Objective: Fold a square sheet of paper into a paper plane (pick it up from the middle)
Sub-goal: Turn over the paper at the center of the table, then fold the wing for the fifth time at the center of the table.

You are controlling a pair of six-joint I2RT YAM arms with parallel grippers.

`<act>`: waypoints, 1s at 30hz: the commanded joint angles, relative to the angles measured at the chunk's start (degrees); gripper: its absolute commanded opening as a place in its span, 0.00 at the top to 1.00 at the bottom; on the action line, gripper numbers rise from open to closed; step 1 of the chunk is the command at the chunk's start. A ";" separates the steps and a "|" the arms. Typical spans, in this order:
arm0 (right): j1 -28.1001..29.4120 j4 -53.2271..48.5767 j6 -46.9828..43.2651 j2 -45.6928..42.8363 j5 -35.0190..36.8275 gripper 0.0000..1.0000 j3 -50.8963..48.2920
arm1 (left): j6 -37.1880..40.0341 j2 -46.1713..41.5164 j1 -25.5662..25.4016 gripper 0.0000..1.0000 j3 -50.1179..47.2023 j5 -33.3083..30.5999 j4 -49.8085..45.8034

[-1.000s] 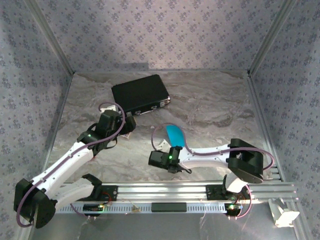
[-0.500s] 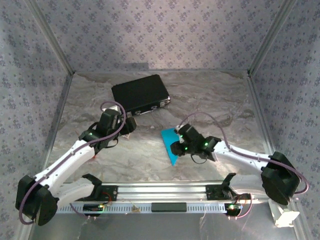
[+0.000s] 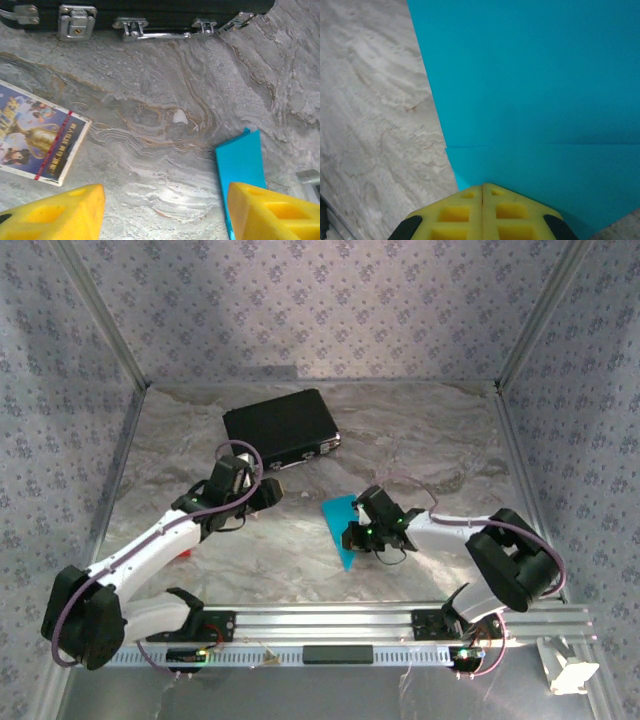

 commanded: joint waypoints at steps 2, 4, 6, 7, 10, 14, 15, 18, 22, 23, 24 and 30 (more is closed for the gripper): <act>1.11 1.18 11.31 1.03 6.10 0.96 -1.51 | -0.97 2.09 0.16 0.38 -0.01 4.39 3.29; 1.41 1.30 16.34 0.83 8.17 0.96 -2.29 | -1.40 2.88 0.04 0.39 -0.24 5.92 4.60; 2.65 2.70 22.67 -0.28 11.33 0.98 -3.49 | -2.33 3.77 0.02 0.39 -0.69 7.56 6.30; 3.90 4.70 26.68 -0.83 13.62 0.96 -4.80 | -2.78 4.35 -0.06 0.39 -0.98 8.66 7.38; 6.04 14.50 35.59 -0.92 17.20 0.95 -8.69 | -3.16 7.13 -0.43 0.41 -0.85 11.71 9.99; 5.79 24.71 32.22 -4.03 13.62 0.91 -8.76 | 0.46 11.21 -0.61 0.49 2.71 14.83 8.14; 5.66 22.57 30.27 -5.78 13.76 0.91 -7.72 | 0.74 11.92 -0.61 0.50 3.26 15.90 8.61; 6.29 6.12 25.06 -13.29 22.36 0.89 -5.44 | 0.89 15.19 -1.68 0.57 5.36 19.28 10.96; 1.83 -3.55 18.77 -20.30 22.24 0.86 -6.01 | 1.62 21.82 -5.28 0.69 10.52 21.66 11.24; 0.16 -4.91 17.15 -21.32 20.50 0.84 -6.35 | 1.77 23.59 -6.31 0.70 11.61 21.91 11.61; -1.38 -5.41 15.69 -21.86 18.54 0.84 -6.69 | 1.76 25.24 -7.14 0.71 12.56 22.20 12.18; -8.38 -8.80 11.92 -22.51 10.58 0.83 -7.59 | 0.28 36.20 -10.58 0.77 18.97 26.65 15.44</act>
